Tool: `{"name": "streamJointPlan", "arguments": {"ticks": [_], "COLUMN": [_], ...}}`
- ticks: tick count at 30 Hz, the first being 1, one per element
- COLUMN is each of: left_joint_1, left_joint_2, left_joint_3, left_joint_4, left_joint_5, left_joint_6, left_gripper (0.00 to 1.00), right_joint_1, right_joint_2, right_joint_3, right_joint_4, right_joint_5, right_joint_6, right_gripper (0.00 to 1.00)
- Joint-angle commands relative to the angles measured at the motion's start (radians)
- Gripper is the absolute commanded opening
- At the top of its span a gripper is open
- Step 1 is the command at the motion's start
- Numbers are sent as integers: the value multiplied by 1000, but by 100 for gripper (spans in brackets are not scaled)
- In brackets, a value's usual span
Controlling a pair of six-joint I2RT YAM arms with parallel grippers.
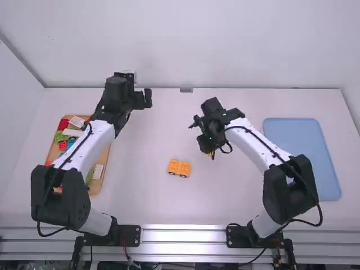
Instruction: Assemble lego blocks to make yellow taxi
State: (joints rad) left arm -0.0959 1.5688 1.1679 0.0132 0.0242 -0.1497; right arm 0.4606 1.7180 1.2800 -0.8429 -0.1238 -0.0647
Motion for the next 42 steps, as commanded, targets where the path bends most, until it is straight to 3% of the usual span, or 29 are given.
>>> {"name": "streamJointPlan", "arguments": {"ticks": [1,5,8,13,16,24,31,42], "left_joint_1": [10,-4,-24,-70,-83,-23,-23,-23], "left_joint_2": [-11,-11,-27,-80,-159,-326,-338,-338], "left_joint_3": [9,-6,-50,-173,-319,-555,-574,-575], "left_joint_4": [-6,0,40,171,334,585,577,563], "left_joint_5": [-60,-227,-269,-256,-108,99,90,88], "left_joint_6": [-23,-150,-120,-10,109,132,132,132], "left_gripper": [99,99,99,99,99,99,99,99], "right_joint_1": [21,31,30,7,-15,-48,-47,-44], "right_joint_2": [11,11,10,10,10,10,10,10], "right_joint_3": [-49,-153,-248,-343,-383,-397,-397,-397], "right_joint_4": [2,83,190,276,312,338,350,353], "right_joint_5": [36,31,-71,-95,-56,-27,-34,-55], "right_joint_6": [251,430,513,597,673,689,707,1278], "right_gripper": [0,0,0,0,0,0,0,0]}}
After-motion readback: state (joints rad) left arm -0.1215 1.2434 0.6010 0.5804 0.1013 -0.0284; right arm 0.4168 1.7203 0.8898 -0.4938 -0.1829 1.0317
